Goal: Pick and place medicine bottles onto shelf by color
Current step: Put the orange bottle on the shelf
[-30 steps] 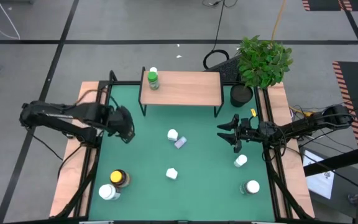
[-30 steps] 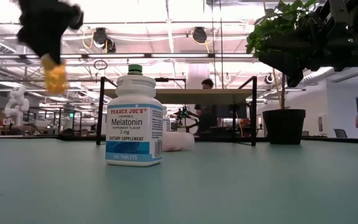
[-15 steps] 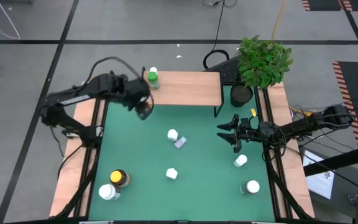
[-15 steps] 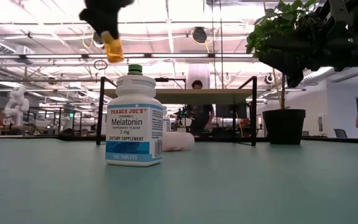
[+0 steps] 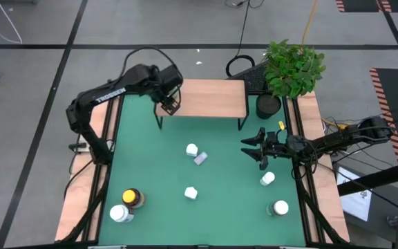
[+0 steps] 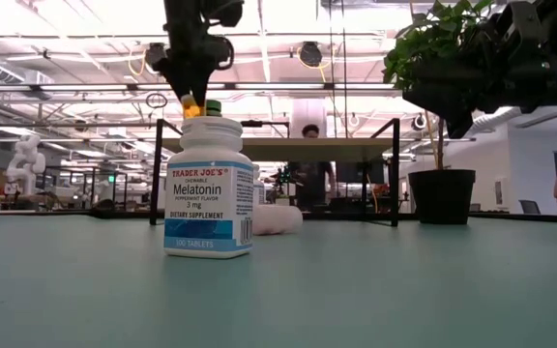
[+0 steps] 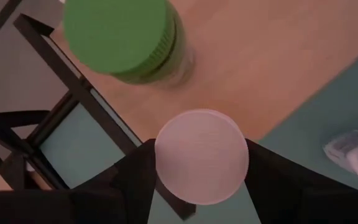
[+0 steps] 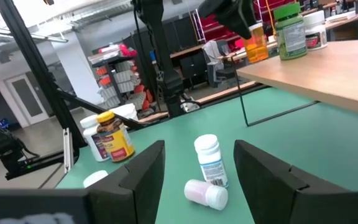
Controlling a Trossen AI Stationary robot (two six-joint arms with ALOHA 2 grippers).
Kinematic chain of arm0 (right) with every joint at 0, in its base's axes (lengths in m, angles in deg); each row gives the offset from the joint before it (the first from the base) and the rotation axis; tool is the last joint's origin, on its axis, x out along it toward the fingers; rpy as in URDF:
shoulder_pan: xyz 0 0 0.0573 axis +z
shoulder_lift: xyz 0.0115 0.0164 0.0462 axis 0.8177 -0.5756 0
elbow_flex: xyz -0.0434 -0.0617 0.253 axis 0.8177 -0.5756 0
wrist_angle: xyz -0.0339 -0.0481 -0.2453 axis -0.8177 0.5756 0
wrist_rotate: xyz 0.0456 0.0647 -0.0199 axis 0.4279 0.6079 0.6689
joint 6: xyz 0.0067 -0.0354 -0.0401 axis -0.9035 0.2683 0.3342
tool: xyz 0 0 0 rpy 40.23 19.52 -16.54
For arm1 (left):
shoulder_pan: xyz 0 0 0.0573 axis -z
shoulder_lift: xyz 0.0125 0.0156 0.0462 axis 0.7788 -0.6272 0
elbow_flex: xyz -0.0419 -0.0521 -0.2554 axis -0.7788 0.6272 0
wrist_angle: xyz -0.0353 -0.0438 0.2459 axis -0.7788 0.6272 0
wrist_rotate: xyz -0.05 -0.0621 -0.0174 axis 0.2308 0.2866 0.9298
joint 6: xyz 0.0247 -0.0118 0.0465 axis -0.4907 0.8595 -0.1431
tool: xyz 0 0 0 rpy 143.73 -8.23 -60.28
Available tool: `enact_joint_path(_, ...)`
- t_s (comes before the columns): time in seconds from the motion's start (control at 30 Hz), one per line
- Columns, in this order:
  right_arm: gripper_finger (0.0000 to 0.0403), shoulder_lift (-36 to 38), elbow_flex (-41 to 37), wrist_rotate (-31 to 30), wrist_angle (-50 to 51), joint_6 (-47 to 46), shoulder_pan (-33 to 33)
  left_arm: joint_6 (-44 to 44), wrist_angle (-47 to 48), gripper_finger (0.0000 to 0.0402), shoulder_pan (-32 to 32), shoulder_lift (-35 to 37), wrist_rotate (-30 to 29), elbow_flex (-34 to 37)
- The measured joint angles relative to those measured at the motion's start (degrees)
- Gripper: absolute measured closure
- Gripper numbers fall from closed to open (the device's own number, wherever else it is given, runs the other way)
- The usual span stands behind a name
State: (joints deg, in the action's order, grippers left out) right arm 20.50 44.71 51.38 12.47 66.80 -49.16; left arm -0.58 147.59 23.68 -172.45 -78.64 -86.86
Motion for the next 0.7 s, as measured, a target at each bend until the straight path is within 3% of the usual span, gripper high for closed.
enact_joint_path(0.4,0.0215,0.0,0.0,0.0,0.0,0.1,0.0,-1.1,-2.2,0.0179,-0.3,-2.2,0.9,0.0)
enact_joint_path(0.7,0.0215,0.0,0.0,0.0,0.0,-0.6,0.0,-1.3,-2.1,0.0116,-0.3,-3.1,0.8,0.0)
